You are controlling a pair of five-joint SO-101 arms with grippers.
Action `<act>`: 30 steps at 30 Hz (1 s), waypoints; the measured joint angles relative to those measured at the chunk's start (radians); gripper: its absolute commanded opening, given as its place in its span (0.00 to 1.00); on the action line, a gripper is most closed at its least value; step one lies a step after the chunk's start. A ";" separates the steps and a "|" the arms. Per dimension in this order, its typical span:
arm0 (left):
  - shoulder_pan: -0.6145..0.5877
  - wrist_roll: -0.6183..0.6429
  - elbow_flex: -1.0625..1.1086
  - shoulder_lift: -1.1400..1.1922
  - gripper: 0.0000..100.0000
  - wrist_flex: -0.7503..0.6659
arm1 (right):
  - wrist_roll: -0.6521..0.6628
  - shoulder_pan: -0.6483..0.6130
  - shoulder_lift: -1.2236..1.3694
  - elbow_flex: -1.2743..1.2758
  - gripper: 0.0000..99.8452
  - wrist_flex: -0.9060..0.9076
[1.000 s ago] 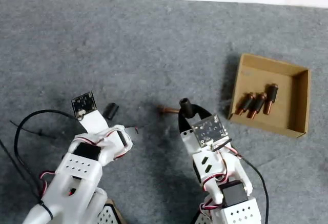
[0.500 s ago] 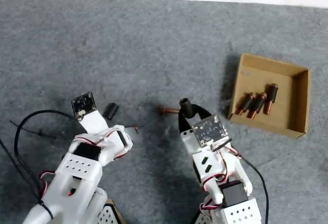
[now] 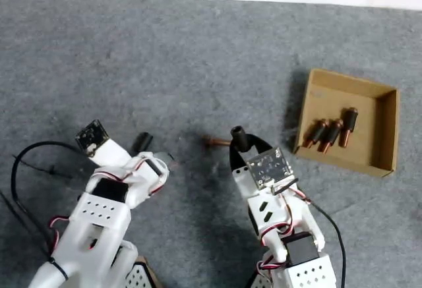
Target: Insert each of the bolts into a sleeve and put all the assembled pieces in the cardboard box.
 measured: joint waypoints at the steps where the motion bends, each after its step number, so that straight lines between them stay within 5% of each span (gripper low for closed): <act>1: -0.005 0.012 0.000 0.000 0.25 0.002 | 0.000 0.000 0.000 0.000 0.00 0.000; 21: 0.063 0.034 0.005 0.000 0.25 0.037 | 0.000 0.000 0.000 0.000 0.00 0.000; 30: 0.044 0.034 0.072 0.000 0.25 -0.074 | 0.000 0.000 0.000 0.000 0.00 0.000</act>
